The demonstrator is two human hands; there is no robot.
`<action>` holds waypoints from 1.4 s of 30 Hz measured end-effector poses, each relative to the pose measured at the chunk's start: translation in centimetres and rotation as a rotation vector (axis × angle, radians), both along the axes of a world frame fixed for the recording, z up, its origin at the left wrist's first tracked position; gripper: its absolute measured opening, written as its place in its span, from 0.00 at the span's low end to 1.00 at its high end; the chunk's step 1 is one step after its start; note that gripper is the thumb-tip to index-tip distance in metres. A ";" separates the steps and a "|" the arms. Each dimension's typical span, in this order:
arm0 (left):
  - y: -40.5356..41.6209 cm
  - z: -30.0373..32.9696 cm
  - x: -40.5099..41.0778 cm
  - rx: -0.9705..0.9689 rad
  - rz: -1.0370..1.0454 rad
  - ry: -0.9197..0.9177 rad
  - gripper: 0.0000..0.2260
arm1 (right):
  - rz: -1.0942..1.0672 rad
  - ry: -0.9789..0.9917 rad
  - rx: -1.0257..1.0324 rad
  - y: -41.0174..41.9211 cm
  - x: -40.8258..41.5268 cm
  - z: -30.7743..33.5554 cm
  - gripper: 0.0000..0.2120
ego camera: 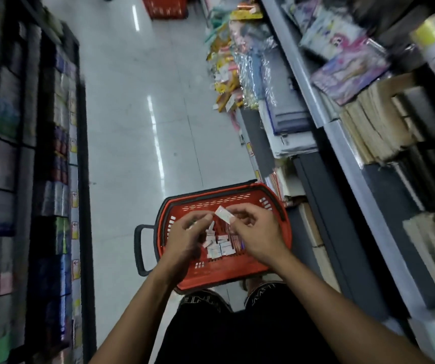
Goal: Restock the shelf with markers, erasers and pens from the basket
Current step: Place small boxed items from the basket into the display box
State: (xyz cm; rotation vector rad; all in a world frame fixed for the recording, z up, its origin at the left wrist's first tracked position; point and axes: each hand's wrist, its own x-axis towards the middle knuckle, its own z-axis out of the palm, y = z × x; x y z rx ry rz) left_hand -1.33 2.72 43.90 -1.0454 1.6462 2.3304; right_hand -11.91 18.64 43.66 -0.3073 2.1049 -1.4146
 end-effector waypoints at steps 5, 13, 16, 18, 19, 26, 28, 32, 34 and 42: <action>-0.9 3.3 2.1 -0.091 -0.169 0.062 0.10 | -0.097 0.057 0.022 0.7 5.5 3.9 0.12; -0.1 5.5 4.3 -0.181 -0.434 0.131 0.07 | -0.399 0.105 -0.019 2.8 12.8 7.1 0.09; 1.9 6.2 4.5 -0.186 -0.509 0.186 0.10 | -0.497 0.192 -0.002 4.7 14.6 8.0 0.07; 3.8 6.8 4.7 -0.151 -0.589 0.214 0.14 | -0.560 0.236 0.008 6.6 15.9 8.6 0.07; 4.9 7.1 4.8 -0.137 -0.640 0.226 0.15 | -0.592 0.245 0.012 7.5 16.5 8.8 0.08; 14.9 10.7 7.7 -0.151 -0.970 0.324 0.14 | -0.920 0.232 -0.017 16.3 24.2 10.6 0.17; 18.7 11.8 9.6 -0.161 -1.021 0.365 0.08 | -1.013 0.220 -0.050 19.4 27.3 11.2 0.16; 26.1 12.7 14.5 -0.195 -1.117 0.472 0.08 | -1.166 0.237 -0.112 25.3 34.2 12.2 0.18; 29.6 12.6 17.1 -0.212 -1.182 0.540 0.10 | -1.221 0.278 -0.090 28.2 37.8 12.6 0.20; 43.4 11.1 26.7 -0.265 -1.376 0.670 0.06 | -1.448 0.361 -0.053 38.4 51.1 12.4 0.20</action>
